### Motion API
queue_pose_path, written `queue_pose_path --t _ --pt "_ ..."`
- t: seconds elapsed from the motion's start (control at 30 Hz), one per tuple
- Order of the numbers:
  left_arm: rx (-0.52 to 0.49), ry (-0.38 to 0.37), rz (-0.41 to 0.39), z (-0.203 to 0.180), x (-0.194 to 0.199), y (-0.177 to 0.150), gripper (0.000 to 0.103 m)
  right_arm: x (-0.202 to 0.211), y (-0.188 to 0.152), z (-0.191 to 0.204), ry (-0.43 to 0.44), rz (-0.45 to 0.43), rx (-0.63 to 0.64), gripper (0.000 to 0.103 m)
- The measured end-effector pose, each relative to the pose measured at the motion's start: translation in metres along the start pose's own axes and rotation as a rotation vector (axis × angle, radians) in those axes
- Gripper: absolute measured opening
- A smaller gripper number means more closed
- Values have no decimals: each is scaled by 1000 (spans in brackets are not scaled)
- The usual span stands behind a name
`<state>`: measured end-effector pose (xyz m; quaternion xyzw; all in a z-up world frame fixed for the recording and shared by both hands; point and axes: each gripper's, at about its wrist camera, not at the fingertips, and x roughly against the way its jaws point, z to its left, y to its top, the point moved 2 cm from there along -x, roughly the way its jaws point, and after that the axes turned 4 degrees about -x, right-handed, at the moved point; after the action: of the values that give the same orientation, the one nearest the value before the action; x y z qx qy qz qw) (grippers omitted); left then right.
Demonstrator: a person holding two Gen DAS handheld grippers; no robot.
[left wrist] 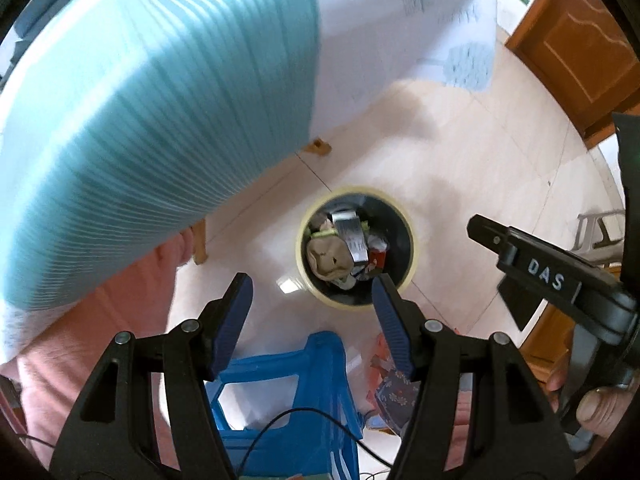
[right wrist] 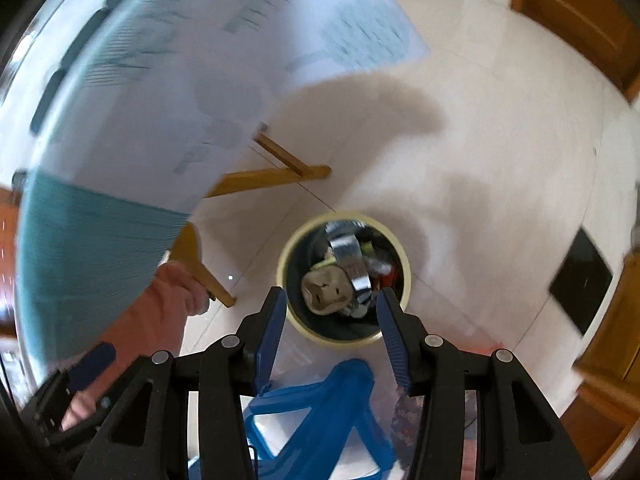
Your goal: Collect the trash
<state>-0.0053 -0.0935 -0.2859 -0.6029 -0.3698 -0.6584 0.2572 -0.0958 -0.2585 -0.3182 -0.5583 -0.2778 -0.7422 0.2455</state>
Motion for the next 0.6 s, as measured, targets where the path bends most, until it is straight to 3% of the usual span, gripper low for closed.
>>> queue_pose_path --t 0.17,0.33,0.43,0.6 --pt "0 53 -76 16 44 4 59 45 2 34 30 -69 150 49" --pt "7 89 -196 29 97 7 59 99 6 64 133 -194 252 51" --pt "49 130 -288 36 126 7 59 135 7 80 206 -284 303 55" --pt "160 197 -405 43 163 4 59 173 4 98 242 -394 391 58"
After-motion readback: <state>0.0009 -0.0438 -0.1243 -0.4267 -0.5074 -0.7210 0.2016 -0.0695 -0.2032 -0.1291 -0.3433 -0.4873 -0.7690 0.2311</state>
